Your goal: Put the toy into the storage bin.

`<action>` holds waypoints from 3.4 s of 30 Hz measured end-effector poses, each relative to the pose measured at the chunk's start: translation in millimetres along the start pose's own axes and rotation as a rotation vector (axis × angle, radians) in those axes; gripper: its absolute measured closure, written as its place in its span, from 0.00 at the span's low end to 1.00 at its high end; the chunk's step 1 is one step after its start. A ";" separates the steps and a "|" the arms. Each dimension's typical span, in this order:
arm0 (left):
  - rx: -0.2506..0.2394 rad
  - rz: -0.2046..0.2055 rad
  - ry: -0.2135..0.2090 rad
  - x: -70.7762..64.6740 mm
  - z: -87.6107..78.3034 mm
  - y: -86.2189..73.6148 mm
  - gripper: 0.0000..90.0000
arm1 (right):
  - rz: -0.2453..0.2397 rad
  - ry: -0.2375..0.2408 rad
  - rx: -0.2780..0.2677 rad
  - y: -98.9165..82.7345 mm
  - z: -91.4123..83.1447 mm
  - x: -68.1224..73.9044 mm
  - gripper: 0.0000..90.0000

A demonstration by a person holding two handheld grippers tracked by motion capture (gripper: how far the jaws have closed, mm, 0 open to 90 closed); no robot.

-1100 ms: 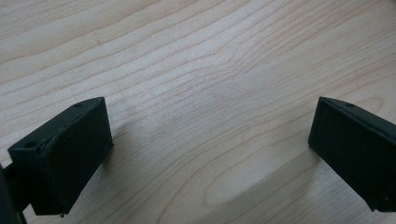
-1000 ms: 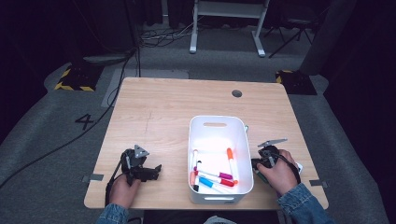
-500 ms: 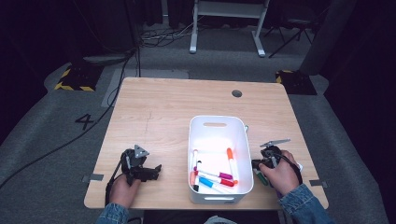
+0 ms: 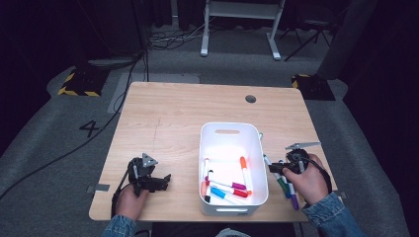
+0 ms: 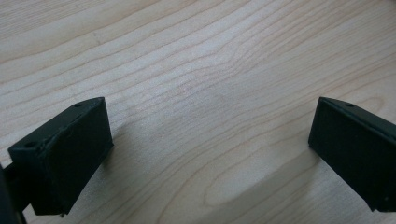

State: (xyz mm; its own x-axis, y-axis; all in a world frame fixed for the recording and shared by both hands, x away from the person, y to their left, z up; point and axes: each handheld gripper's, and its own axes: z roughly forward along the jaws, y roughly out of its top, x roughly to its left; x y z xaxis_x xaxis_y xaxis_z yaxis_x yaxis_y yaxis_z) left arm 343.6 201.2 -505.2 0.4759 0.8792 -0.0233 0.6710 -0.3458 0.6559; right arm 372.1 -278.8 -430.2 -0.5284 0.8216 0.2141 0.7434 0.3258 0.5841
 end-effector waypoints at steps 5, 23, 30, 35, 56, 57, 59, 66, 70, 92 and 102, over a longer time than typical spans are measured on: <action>0.001 0.000 -0.001 0.0 0.0 0.0 0.00 | -0.006 0.021 -0.027 6.0 -15.0 3.1 0.86; -0.001 0.003 -0.004 0.5 0.2 0.0 0.00 | -0.043 0.121 -0.116 22.5 -68.8 28.3 0.86; -0.003 0.000 -0.003 0.4 0.6 0.3 0.00 | -0.078 0.148 -0.143 28.4 -82.9 42.1 0.86; -0.003 0.001 -0.003 0.4 0.6 0.3 0.00 | -0.083 0.194 -0.149 32.9 -84.3 49.9 0.86; -0.002 0.001 -0.003 0.4 0.6 0.3 0.00 | -0.186 0.300 -0.094 48.7 -69.2 97.7 0.86; -0.002 0.001 -0.003 0.4 0.6 0.3 0.00 | -0.191 0.303 -0.091 48.9 -68.1 99.2 0.86; 0.000 0.002 -0.004 0.4 0.3 0.2 0.00 | -0.203 0.309 -0.081 49.8 -65.9 103.5 0.86; 0.002 0.003 -0.002 0.1 -0.1 -0.2 0.00 | -0.228 0.332 -0.069 52.9 -61.6 112.7 0.86; 0.002 0.003 -0.003 0.1 -0.1 -0.2 0.00 | -0.234 0.345 -0.058 53.3 -59.1 116.1 0.86; 0.001 0.003 -0.004 0.1 0.0 -0.2 0.00 | -0.258 0.317 0.089 46.7 -25.4 119.9 0.86; -0.002 0.002 -0.002 -0.1 0.1 -0.4 0.00 | -0.343 0.285 0.118 42.6 -13.7 126.7 0.54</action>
State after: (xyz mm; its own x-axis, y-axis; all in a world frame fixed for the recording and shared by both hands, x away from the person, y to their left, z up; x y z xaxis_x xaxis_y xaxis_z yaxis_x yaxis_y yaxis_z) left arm 343.3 201.2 -505.5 0.4788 0.8776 -0.0236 0.6687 -0.3471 0.6575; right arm 331.2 -167.2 -367.5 -0.8316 0.5007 0.2402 0.5384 0.6210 0.5696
